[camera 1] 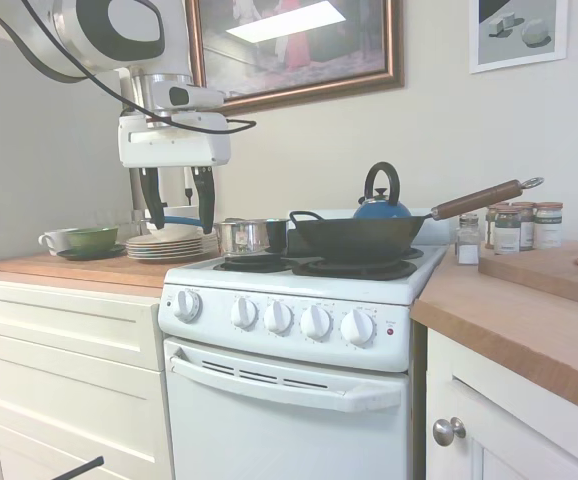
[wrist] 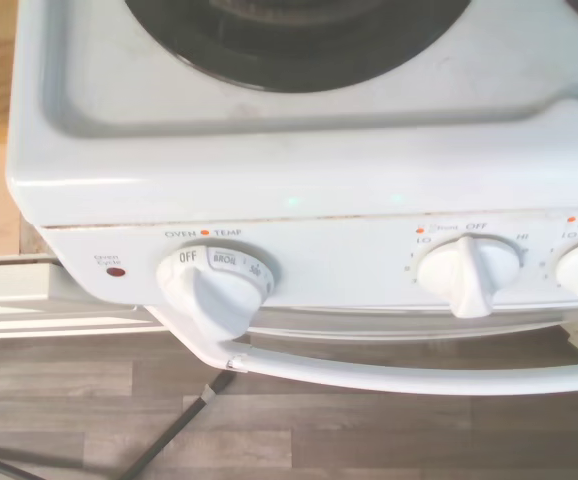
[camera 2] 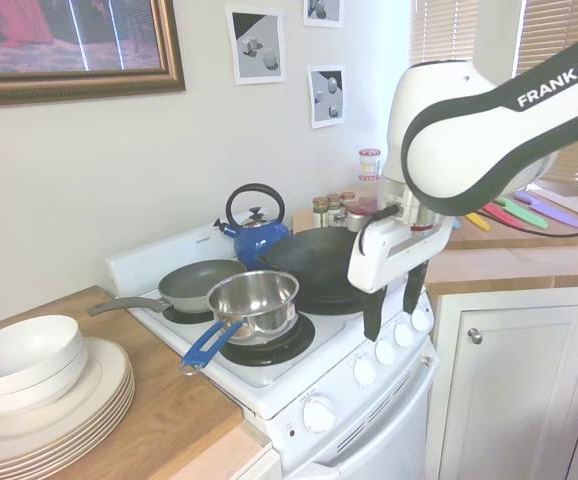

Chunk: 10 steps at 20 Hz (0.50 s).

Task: Turn on the stove on the bottom right

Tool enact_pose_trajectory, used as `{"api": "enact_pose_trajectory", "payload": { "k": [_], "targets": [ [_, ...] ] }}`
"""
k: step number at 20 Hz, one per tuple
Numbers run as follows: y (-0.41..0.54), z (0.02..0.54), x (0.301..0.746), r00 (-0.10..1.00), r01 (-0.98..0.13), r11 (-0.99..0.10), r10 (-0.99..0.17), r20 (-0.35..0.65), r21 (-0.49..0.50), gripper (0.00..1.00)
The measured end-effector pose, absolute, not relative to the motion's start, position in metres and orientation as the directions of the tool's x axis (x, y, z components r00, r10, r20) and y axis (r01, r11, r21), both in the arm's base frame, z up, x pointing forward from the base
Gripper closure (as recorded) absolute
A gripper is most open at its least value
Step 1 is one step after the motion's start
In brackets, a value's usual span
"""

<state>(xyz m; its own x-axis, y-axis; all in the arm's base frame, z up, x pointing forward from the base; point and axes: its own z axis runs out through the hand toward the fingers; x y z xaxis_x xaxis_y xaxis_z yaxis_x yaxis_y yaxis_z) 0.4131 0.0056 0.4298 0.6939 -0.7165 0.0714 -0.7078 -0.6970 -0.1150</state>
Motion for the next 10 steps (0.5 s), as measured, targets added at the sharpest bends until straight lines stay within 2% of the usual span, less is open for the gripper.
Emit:
{"api": "enact_pose_trajectory", "payload": {
  "k": [10],
  "targets": [
    [-0.013, 0.422, 0.418, 0.69, -0.715, -0.691, -0.722, 0.052, -0.108, 0.0]
  ]
}}
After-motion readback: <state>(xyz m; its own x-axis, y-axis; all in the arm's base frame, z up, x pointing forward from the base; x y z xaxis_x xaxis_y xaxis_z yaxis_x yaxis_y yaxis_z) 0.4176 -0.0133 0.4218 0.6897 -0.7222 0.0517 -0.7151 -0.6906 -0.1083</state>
